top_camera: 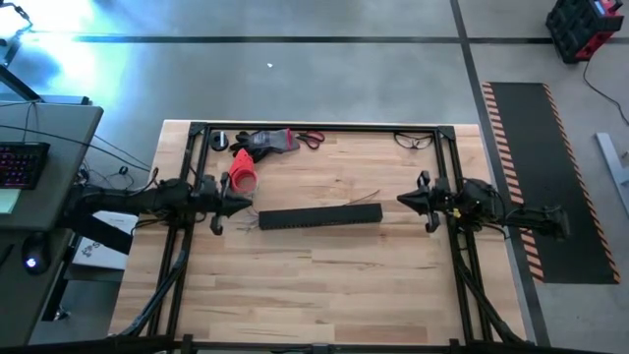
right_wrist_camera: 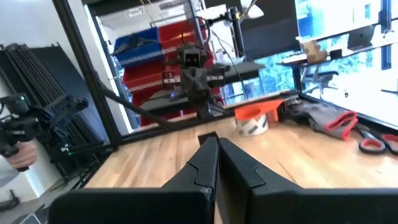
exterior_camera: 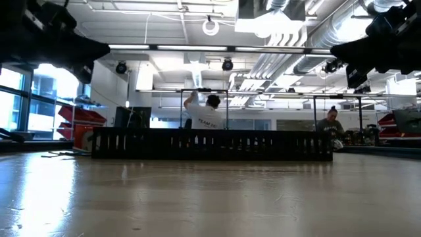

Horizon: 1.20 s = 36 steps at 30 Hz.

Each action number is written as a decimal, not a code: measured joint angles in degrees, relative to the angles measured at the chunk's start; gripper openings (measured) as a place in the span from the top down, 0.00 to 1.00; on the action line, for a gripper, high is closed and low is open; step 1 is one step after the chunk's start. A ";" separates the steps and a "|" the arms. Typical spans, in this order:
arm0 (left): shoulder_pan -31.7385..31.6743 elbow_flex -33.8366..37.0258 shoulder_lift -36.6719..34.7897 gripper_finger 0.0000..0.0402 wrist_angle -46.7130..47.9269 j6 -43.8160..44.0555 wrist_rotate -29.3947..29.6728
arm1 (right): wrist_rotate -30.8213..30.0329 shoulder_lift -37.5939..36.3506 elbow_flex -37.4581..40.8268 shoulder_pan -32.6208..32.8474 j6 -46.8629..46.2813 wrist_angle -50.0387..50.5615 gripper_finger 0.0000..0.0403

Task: Ziptie cables
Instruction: Return to Home Position

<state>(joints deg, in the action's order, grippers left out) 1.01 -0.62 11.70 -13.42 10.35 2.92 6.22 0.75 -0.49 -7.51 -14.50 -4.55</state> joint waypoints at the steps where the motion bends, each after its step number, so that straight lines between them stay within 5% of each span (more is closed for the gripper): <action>1: -0.47 0.00 -0.02 1.00 1.01 -0.03 -1.92 | 0.00 0.00 0.00 0.00 -0.01 0.69 1.00; 7: -1.83 0.00 0.00 1.00 6.63 -4.34 -6.05 | -0.03 -0.03 0.00 0.00 -0.01 2.91 1.00; 18: -1.81 -0.01 -0.01 1.00 8.09 -7.13 0.66 | -0.02 0.00 0.00 0.00 0.00 2.86 1.00; 36: -1.44 -0.02 -0.48 1.00 8.01 -7.02 0.92 | -0.02 0.00 0.00 0.00 0.00 2.86 1.00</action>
<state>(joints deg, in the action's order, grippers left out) -0.43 -0.64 11.22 -5.40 3.33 3.84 6.20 0.75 -0.49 -7.51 -14.50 -1.69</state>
